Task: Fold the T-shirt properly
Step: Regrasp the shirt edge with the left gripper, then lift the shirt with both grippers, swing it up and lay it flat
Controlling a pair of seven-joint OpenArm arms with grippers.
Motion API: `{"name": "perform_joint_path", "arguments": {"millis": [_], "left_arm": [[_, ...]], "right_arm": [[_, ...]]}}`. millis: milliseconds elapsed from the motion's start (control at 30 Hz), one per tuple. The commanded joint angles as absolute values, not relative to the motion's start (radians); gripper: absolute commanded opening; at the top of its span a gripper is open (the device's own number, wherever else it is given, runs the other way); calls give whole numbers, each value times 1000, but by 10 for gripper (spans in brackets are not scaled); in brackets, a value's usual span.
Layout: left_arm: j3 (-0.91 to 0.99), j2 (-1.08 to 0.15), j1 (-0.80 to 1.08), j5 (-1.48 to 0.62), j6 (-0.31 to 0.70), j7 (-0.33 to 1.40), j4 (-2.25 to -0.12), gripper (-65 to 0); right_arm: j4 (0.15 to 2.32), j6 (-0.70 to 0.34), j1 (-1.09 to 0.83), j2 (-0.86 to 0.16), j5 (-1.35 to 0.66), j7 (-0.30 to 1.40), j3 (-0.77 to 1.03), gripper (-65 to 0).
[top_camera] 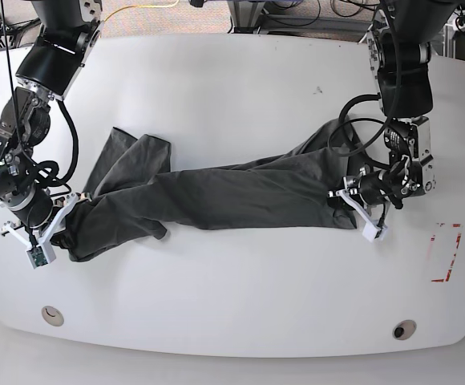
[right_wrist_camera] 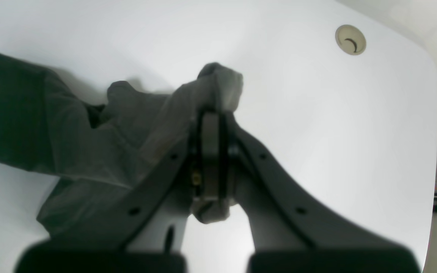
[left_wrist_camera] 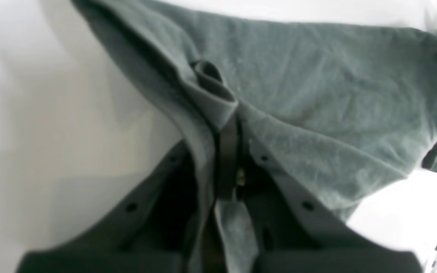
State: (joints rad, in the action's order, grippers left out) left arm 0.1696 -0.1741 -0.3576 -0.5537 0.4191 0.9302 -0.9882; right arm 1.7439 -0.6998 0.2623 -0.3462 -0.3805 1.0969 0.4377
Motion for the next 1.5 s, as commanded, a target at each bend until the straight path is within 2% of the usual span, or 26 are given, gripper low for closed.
{"name": "perform_joint_path", "arguments": {"millis": [0, 300, 633, 800, 1100, 1467], "left_arm": [[188, -186, -383, -558, 415, 929, -1006, -650], [217, -236, -386, -556, 415, 926, -1055, -650], [217, -263, -390, -562, 421, 932, -1279, -650], [216, -272, -427, -562, 426, 957, -1379, -650], [219, -331, -568, -556, 535, 1055, -1481, -650], [219, -404, -746, -556, 538, 1112, -1535, -650]], "right_arm": [[1764, -698, 283, -363, -392, 1072, 444, -650], [1840, -698, 252, -367, -395, 1075, 512, -650], [1837, -698, 259, -398, -395, 1075, 510, -650], [1816, -698, 317, -403, -395, 1075, 506, -650], [1698, -698, 456, -461, -395, 1076, 479, -650], [1581, -698, 680, -539, -395, 1076, 348, -650]]}}
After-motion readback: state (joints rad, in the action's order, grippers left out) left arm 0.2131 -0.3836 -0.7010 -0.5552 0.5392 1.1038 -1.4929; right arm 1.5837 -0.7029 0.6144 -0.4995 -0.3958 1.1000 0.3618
